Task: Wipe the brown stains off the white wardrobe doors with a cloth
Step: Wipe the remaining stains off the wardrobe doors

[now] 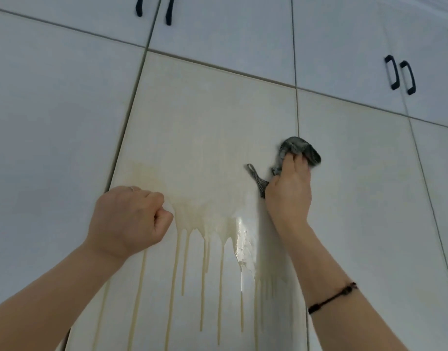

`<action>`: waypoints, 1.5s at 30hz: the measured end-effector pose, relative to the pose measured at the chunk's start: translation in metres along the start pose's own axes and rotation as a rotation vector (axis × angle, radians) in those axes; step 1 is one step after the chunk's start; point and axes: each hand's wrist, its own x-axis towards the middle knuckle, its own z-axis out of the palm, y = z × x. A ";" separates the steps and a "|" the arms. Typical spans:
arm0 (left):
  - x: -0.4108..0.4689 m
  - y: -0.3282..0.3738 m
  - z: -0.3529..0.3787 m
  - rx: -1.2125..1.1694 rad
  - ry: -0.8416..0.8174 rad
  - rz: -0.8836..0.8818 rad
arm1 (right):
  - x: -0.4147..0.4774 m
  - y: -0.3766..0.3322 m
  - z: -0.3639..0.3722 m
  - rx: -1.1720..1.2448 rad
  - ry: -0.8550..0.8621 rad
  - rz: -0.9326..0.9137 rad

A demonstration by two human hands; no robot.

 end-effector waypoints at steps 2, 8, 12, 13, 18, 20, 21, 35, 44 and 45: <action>0.000 0.000 0.001 -0.003 0.003 0.000 | -0.037 -0.028 0.009 0.022 -0.024 -0.078; -0.002 0.001 -0.001 -0.015 -0.018 -0.023 | -0.067 -0.037 0.013 -0.094 -0.165 -0.567; -0.004 0.002 -0.004 0.000 -0.033 -0.043 | -0.002 -0.017 0.008 -0.195 -0.088 -0.305; -0.006 0.002 -0.005 -0.003 -0.036 -0.051 | 0.006 -0.021 0.012 -0.196 -0.065 -0.249; -0.017 0.006 -0.008 -0.042 -0.008 -0.089 | 0.013 -0.082 0.033 -0.173 -0.002 -0.202; -0.019 0.007 -0.009 -0.063 -0.029 -0.092 | 0.007 -0.112 0.040 -0.143 -0.014 -0.321; -0.021 0.005 -0.010 -0.063 -0.050 -0.097 | -0.001 -0.128 0.044 -0.107 -0.039 -0.429; -0.047 0.004 -0.017 -0.087 -0.126 -0.028 | -0.012 -0.150 0.030 0.042 -0.131 -0.829; -0.063 0.001 -0.020 -0.117 -0.132 0.055 | -0.058 -0.134 0.033 0.231 -0.285 -1.299; -0.065 0.001 -0.021 -0.113 -0.136 0.045 | -0.047 -0.132 0.031 0.199 -0.267 -1.265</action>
